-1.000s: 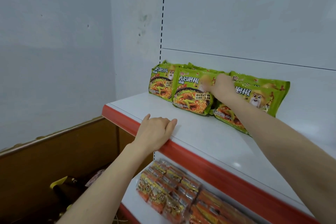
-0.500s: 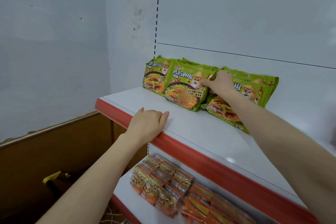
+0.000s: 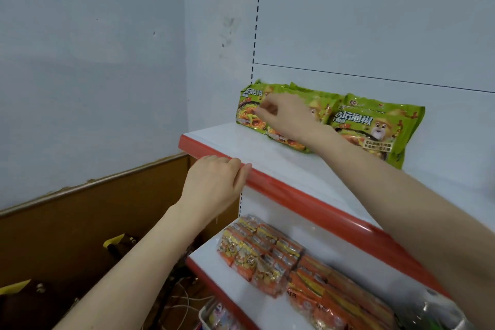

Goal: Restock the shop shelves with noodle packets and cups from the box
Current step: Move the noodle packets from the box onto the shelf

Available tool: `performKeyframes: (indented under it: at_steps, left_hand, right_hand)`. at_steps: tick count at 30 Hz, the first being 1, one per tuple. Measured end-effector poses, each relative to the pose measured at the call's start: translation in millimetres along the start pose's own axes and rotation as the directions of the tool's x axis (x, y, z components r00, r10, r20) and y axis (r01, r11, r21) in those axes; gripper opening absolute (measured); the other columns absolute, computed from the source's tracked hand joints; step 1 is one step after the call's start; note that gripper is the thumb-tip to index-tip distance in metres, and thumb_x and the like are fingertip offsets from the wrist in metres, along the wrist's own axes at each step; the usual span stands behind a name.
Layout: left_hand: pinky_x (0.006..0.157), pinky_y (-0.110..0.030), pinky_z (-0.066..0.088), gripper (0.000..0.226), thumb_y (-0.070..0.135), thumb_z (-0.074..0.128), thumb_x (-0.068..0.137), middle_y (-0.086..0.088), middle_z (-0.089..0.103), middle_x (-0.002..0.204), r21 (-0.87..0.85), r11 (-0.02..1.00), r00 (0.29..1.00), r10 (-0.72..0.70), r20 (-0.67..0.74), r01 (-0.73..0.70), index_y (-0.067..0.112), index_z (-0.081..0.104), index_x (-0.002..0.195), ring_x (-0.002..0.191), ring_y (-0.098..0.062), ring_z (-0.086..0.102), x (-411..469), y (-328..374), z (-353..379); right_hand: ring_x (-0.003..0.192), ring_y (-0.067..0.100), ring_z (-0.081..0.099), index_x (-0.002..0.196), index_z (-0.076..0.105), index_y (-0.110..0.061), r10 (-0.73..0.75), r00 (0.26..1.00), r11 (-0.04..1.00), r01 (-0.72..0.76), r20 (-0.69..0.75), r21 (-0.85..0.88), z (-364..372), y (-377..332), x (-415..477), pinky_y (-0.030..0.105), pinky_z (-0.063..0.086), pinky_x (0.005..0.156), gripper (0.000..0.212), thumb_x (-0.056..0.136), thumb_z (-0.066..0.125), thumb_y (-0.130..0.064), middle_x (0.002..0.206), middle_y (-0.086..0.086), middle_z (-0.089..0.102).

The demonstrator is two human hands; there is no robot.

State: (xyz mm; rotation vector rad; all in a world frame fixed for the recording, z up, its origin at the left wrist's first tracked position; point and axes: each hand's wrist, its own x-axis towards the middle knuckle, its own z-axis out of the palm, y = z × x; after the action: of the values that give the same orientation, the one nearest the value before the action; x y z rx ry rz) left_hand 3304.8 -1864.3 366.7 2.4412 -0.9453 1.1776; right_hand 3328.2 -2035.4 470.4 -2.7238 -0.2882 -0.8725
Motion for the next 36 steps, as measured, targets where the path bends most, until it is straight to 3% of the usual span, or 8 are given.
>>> performKeyframes:
  at_steps: [2,7,10,13,20,26,30,36]
  left_hand:
    - [0.04,-0.023,0.026,0.051,0.041,0.029,0.092,0.004,0.052,0.046,0.019,0.998,0.997,-0.063,0.044,0.062,0.015,0.058,0.058,0.042,-0.017,0.048,-31,-11,-16]
    - [0.038,-0.022,0.028,0.045,0.037,0.038,0.09,0.004,0.049,0.042,0.102,0.978,0.968,-0.195,0.16,0.18,0.016,0.055,0.053,0.037,-0.015,0.047,-125,-32,-52]
    - [0.041,-0.022,0.036,0.04,0.035,0.044,0.089,0.001,0.057,0.047,0.101,0.958,0.922,-0.287,0.258,0.27,0.016,0.061,0.058,0.042,-0.017,0.055,-187,-40,-68]
    - [0.046,-0.028,0.042,0.043,0.036,0.042,0.093,-0.005,0.062,0.055,0.143,0.921,0.853,-0.39,0.348,0.362,0.012,0.062,0.064,0.051,-0.024,0.061,-246,-41,-75]
    - [0.052,-0.03,0.038,0.042,0.036,0.037,0.096,-0.009,0.066,0.072,0.177,0.83,0.664,-0.535,0.522,0.529,0.01,0.062,0.075,0.069,-0.029,0.064,-366,-27,-60]
    - [0.062,-0.035,0.044,0.037,0.036,0.032,0.099,-0.01,0.066,0.093,0.261,0.746,0.461,-0.606,0.648,0.612,0.01,0.058,0.097,0.087,-0.031,0.063,-440,-8,-29]
    - [0.07,-0.037,0.046,0.038,0.036,0.033,0.099,-0.014,0.067,0.099,0.335,0.698,0.315,-0.627,0.712,0.633,0.008,0.059,0.098,0.095,-0.034,0.062,-485,0,3]
    - [0.073,-0.038,0.046,0.04,0.035,0.032,0.099,-0.02,0.064,0.104,0.419,0.595,0.085,-0.637,0.766,0.686,0.004,0.058,0.101,0.098,-0.038,0.06,-553,19,70]
  right_hand:
    - [0.095,0.024,0.06,0.098,0.066,-0.01,-0.075,0.996,0.997,0.073,0.047,0.032,20,-38,-4,0.032,0.046,0.079,0.026,0.089,0.052,-0.031,0.099,0.005,0.068]
    - [0.097,0.025,0.061,0.101,0.066,-0.014,-0.209,0.964,0.972,0.187,0.163,0.142,79,-123,-39,0.033,0.048,0.081,0.026,0.09,0.052,-0.032,0.102,0.005,0.069]
    - [0.098,0.025,0.06,0.103,0.064,-0.013,-0.267,0.926,0.956,0.218,0.269,0.199,117,-160,-74,0.038,0.048,0.083,0.028,0.091,0.05,-0.034,0.104,0.006,0.068]
    - [0.098,0.024,0.06,0.108,0.062,-0.015,-0.273,0.887,0.955,0.204,0.372,0.213,154,-183,-117,0.034,0.048,0.08,0.03,0.092,0.048,-0.036,0.106,0.004,0.067]
    - [0.094,0.032,0.06,0.109,0.058,-0.01,-0.226,0.756,0.974,0.172,0.614,0.146,240,-187,-219,0.036,0.046,0.069,0.028,0.094,0.047,-0.031,0.103,0.013,0.065]
    - [0.092,0.034,0.061,0.11,0.056,-0.007,-0.174,0.565,0.984,0.14,0.807,0.114,306,-153,-304,0.039,0.049,0.07,0.027,0.096,0.042,-0.026,0.104,0.016,0.065]
    - [0.092,0.035,0.06,0.108,0.056,-0.006,-0.099,0.476,0.993,0.106,0.874,0.054,350,-126,-358,0.03,0.037,0.06,0.025,0.096,0.043,-0.023,0.097,0.017,0.064]
    - [0.095,0.036,0.06,0.108,0.058,-0.008,-0.004,0.343,1.0,0.025,0.939,-0.005,422,-80,-447,0.034,0.044,0.067,0.025,0.095,0.045,-0.024,0.103,0.018,0.065]
